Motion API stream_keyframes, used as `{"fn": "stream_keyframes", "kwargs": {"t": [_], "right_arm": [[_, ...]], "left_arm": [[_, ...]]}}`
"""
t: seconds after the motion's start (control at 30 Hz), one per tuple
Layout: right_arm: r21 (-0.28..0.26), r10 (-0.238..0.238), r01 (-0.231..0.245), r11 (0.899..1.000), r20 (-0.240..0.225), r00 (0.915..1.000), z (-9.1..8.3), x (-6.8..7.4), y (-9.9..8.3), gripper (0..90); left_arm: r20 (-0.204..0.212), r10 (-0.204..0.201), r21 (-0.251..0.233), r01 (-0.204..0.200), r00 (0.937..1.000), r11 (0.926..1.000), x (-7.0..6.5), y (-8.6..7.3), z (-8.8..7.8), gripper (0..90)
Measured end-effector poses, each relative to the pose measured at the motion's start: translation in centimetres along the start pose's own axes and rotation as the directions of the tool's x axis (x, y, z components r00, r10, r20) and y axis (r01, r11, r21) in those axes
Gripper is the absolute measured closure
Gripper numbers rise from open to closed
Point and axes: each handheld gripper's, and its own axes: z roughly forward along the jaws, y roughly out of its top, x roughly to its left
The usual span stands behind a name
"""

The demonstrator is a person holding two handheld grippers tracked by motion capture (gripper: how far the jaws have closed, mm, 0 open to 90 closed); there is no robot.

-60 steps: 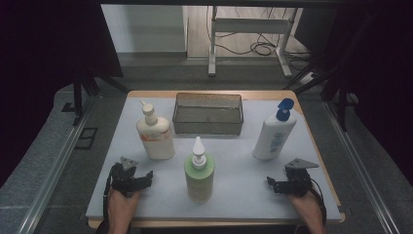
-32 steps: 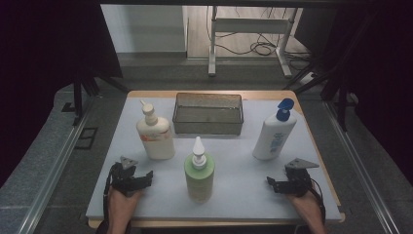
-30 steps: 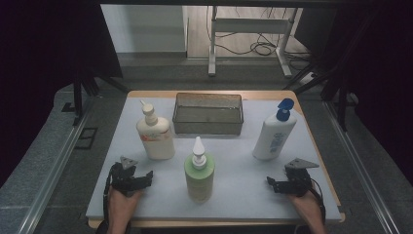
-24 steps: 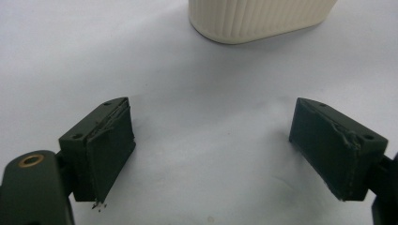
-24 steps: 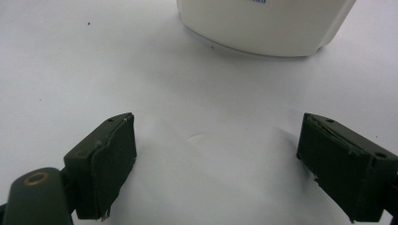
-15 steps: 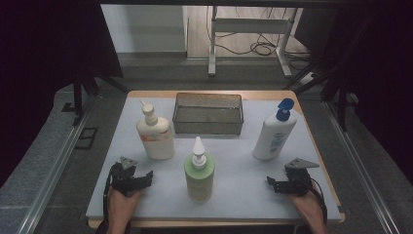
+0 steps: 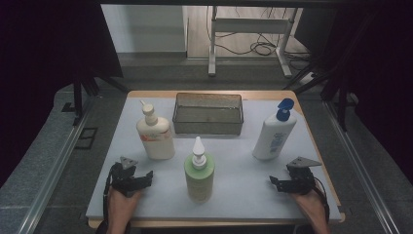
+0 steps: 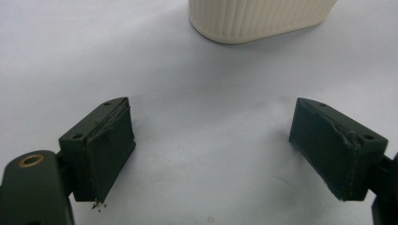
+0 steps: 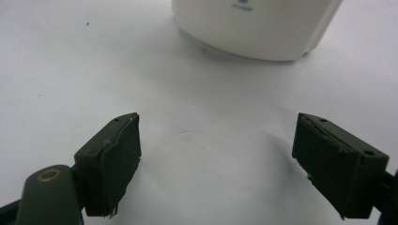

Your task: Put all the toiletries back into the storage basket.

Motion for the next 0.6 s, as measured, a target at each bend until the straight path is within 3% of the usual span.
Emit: {"fn": "stream_keyframes", "kwargs": {"t": [0.3,0.47,0.6], "right_arm": [[-0.011,0.035,-0.036,0.999,-0.024,0.9991,-0.2,-1.3,0.5,20.7],[-0.019,0.047,-0.047,0.999,-0.016,0.9988,-0.4,-2.0,0.8,30.2],[-0.030,0.073,-0.073,0.997,-0.014,0.9973,-0.5,-2.5,1.0,43.0]], "left_arm": [[0.000,0.000,-0.001,0.000,1.0000,1.0000,0.0,0.0,0.0,13.7],[0.000,0.000,-0.001,0.000,1.0000,1.0000,0.0,0.0,0.0,13.7],[-0.001,0.000,-0.002,0.000,1.0000,1.0000,0.0,0.0,0.0,13.7]]}}
